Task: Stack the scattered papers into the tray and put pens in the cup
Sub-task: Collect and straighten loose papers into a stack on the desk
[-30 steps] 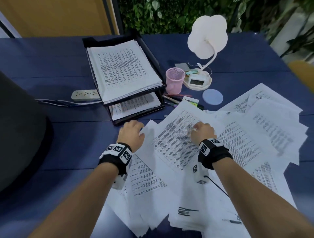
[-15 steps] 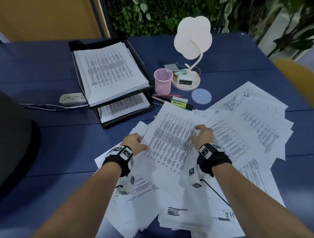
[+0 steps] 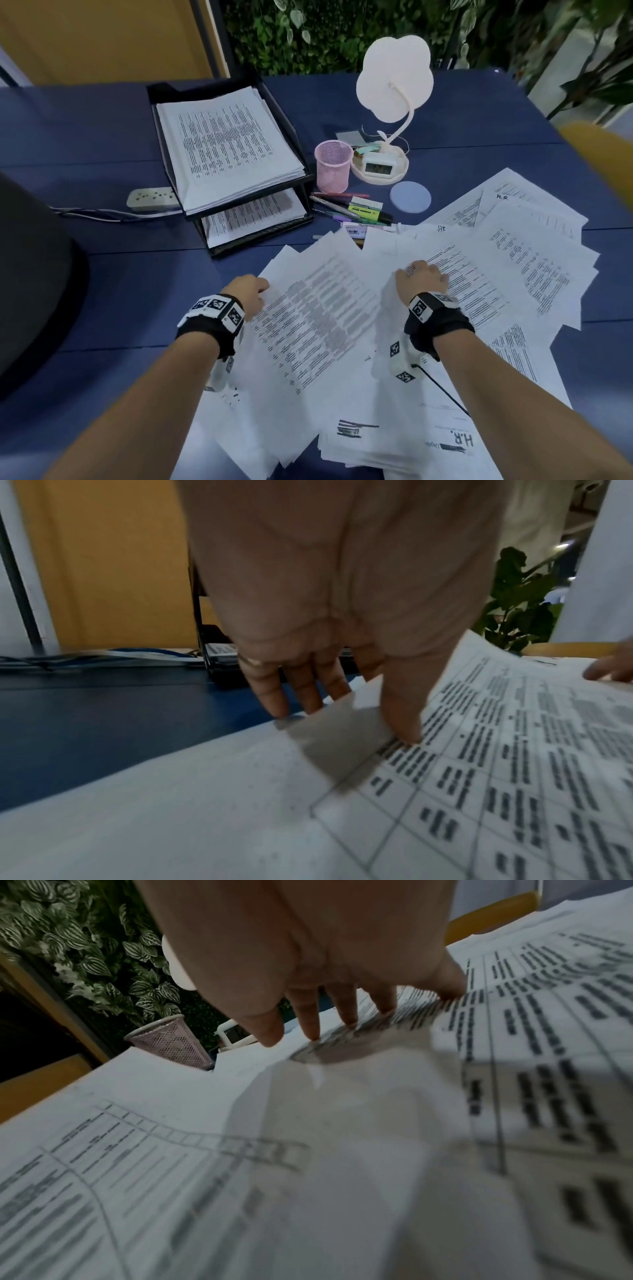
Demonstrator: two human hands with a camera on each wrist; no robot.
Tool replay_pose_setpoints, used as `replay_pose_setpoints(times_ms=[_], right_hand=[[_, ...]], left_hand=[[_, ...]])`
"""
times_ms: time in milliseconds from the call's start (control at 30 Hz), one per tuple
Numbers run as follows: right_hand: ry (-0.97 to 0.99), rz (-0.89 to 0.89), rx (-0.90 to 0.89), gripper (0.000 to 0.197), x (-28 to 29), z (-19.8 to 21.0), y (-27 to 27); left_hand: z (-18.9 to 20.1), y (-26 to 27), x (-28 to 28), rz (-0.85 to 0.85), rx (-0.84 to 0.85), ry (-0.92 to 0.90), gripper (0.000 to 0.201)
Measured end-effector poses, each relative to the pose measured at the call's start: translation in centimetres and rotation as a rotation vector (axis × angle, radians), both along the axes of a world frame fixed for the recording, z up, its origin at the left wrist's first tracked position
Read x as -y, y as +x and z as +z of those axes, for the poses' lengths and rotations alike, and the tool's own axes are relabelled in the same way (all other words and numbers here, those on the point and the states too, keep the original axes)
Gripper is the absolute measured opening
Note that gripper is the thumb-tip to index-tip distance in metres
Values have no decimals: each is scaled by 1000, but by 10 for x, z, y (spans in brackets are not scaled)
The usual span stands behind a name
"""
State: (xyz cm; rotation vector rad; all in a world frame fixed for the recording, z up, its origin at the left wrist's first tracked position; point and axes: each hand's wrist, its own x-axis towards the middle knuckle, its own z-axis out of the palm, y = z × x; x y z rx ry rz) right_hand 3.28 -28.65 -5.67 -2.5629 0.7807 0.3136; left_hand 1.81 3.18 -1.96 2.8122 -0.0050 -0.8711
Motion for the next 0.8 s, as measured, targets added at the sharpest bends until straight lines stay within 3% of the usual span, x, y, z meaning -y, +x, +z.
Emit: replay_pose_setpoints(times_ms=[167, 367, 433, 567, 667, 800], right_hand=[[-27, 131, -154, 56, -1, -5, 5], [-63, 160, -186, 44, -1, 1, -1], [-57, 163, -188, 46, -2, -2, -2], [-67, 211, -220, 52, -7, -2, -4], [-48, 245, -225, 54, -10, 7, -8], [47, 274, -226, 53, -6, 13, -11]], left_hand=[[-4, -12, 13, -118, 21, -8, 28], [-7, -19, 26, 43, 47, -130, 71], [-9, -21, 28, 74, -6, -110, 64], [-10, -22, 35, -36, 31, 21, 40], [-15, -21, 38, -35, 85, -35, 41], [-16, -13, 43, -54, 109, -117, 26]])
